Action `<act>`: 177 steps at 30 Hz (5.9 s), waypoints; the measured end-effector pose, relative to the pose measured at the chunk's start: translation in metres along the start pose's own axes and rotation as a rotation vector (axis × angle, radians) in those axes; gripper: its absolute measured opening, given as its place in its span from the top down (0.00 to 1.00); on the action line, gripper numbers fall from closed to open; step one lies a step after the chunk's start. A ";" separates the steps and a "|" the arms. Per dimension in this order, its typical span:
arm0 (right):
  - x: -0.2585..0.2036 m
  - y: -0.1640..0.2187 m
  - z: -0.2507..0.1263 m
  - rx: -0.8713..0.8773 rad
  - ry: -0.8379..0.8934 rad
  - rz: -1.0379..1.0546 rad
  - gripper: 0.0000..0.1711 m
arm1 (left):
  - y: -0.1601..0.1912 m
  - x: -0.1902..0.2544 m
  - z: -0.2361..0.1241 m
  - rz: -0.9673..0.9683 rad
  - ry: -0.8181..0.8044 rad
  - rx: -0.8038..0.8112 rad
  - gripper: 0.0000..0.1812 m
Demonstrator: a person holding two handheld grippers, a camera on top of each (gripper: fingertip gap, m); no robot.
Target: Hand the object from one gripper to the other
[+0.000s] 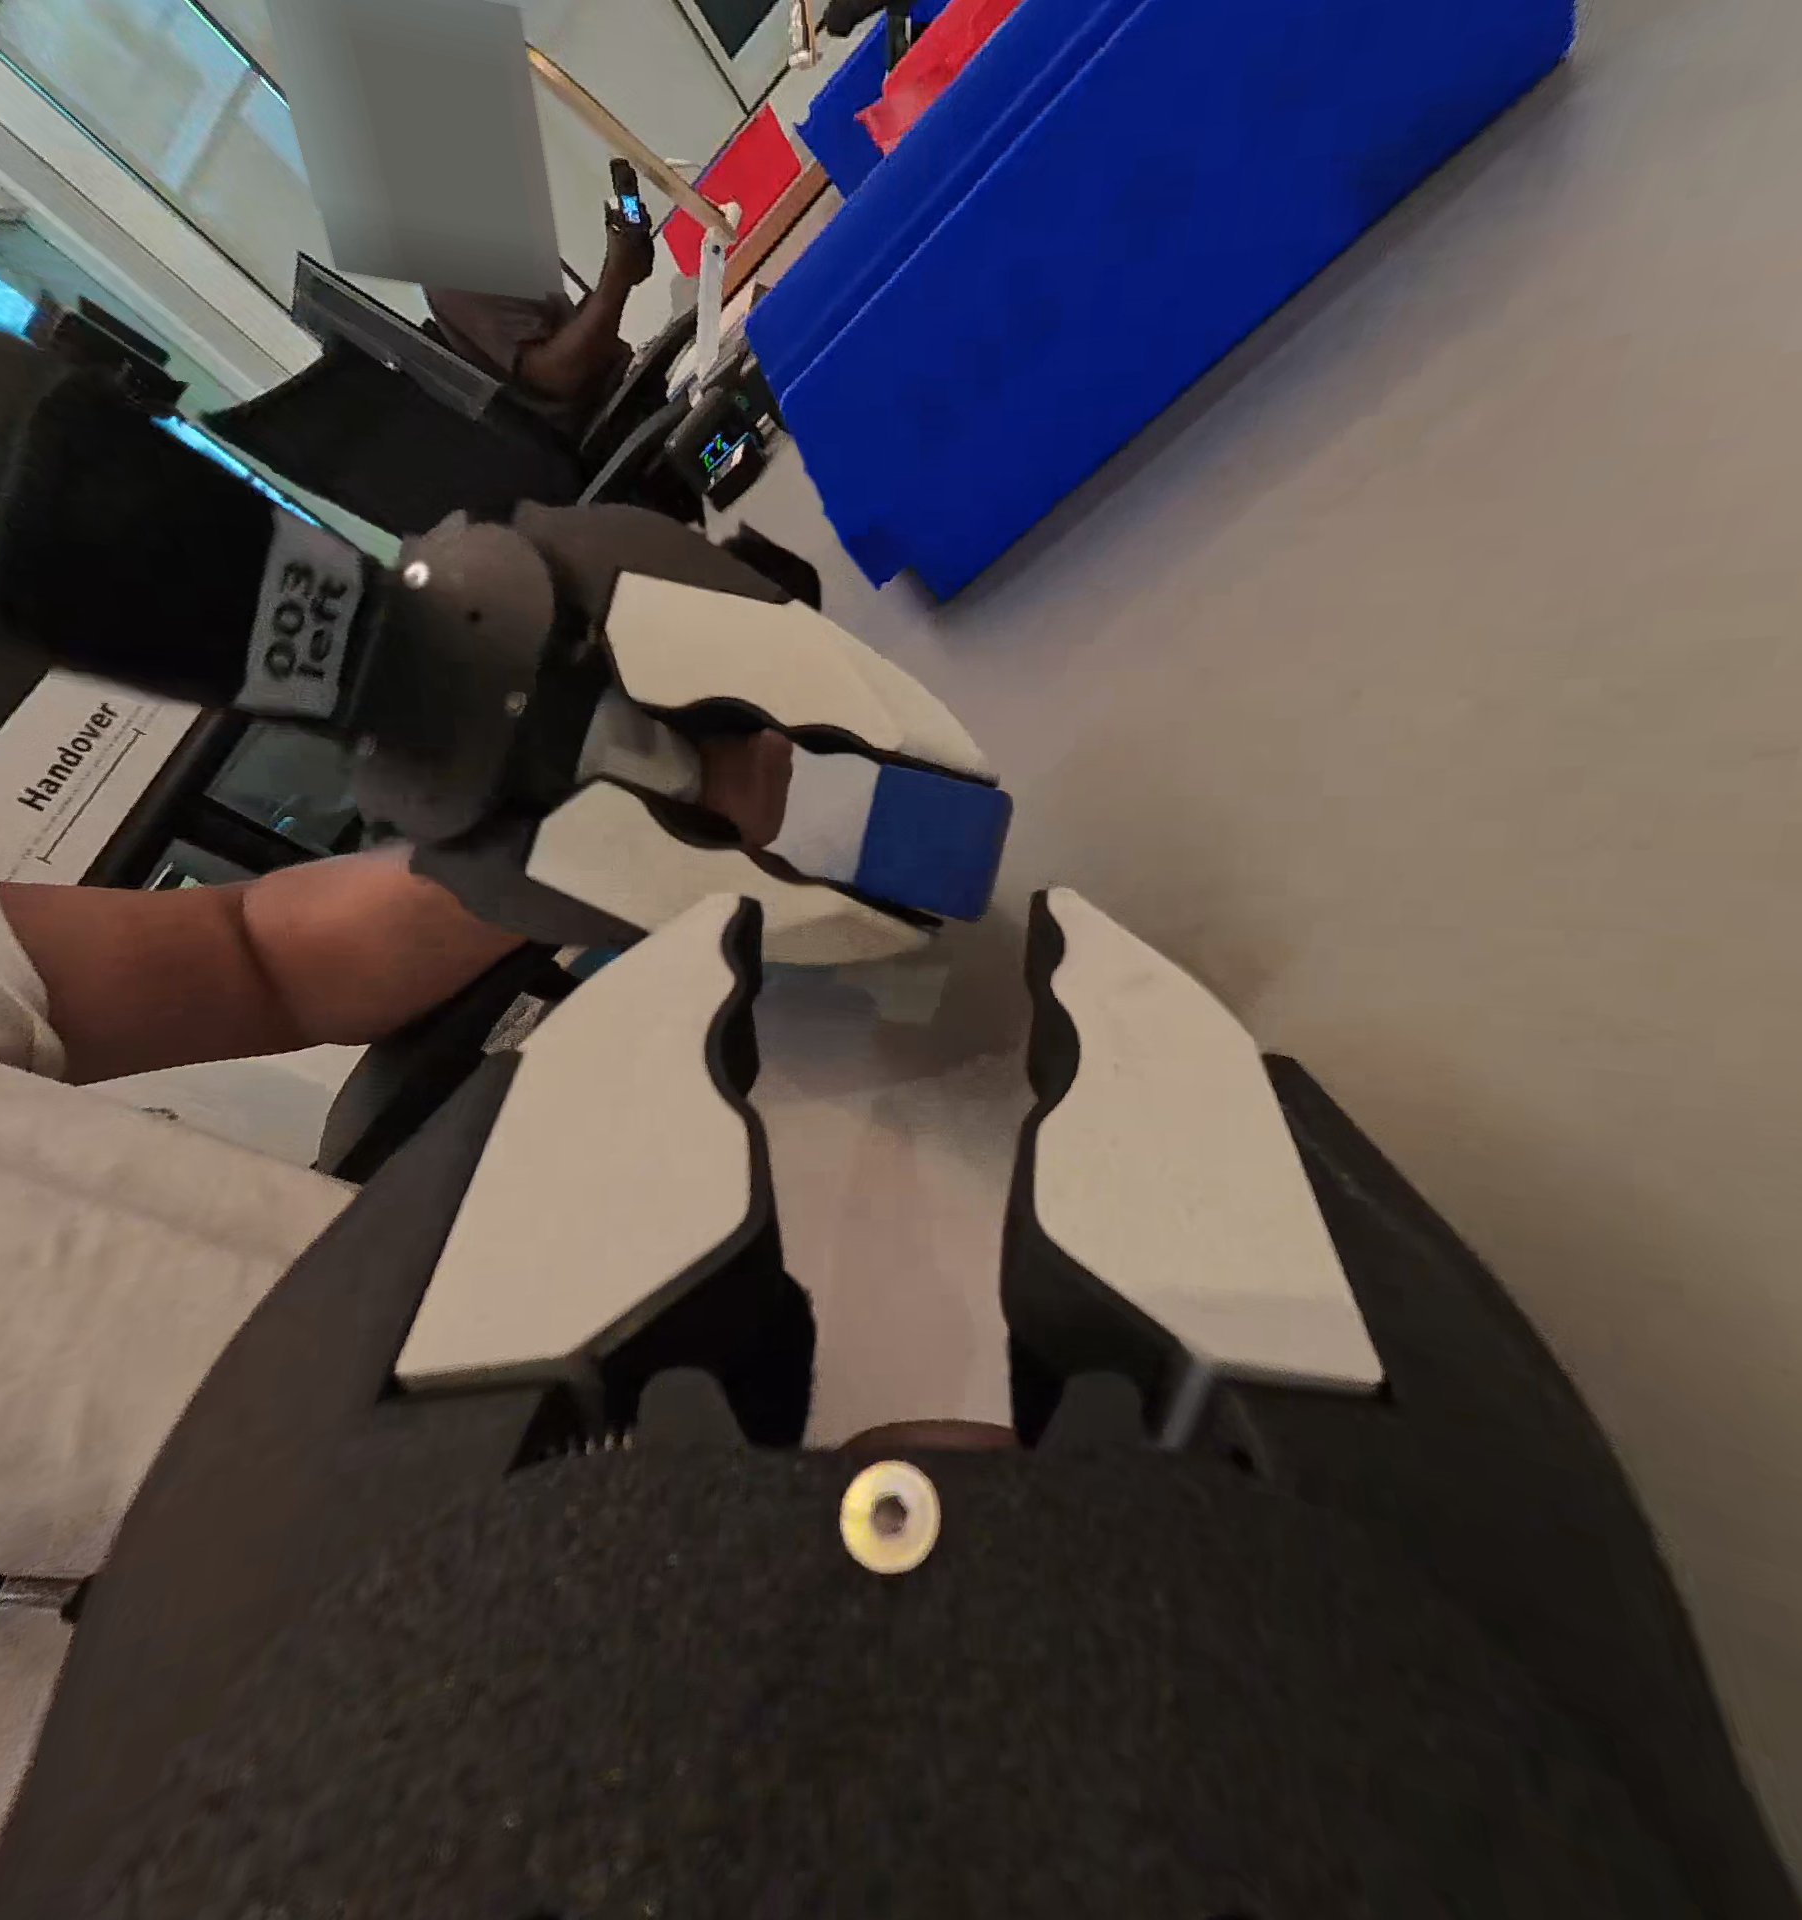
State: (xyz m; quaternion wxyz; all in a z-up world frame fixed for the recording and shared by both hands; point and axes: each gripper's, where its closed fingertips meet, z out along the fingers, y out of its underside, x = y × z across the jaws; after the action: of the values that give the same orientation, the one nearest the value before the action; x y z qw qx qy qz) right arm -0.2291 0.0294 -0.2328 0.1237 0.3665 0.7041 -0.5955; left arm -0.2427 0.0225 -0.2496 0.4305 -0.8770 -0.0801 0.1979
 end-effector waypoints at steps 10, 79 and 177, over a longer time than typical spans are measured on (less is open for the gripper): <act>0.007 0.007 0.007 -0.040 0.090 -0.025 0.84 | -0.009 0.011 0.006 0.346 -0.234 -0.077 0.84; 0.022 -0.008 -0.006 -0.029 0.371 -0.453 0.84 | -0.007 -0.002 -0.004 0.077 -0.112 0.022 0.85; -0.017 -0.014 -0.014 -0.045 0.442 -0.965 0.84 | -0.046 0.009 -0.037 -0.778 0.703 0.416 0.83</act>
State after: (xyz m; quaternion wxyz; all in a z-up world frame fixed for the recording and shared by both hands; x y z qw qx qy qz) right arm -0.2228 0.0360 -0.2087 -0.3080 0.1151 0.8145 -0.4780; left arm -0.2181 0.0265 -0.1955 0.6365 -0.6926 -0.2086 -0.2678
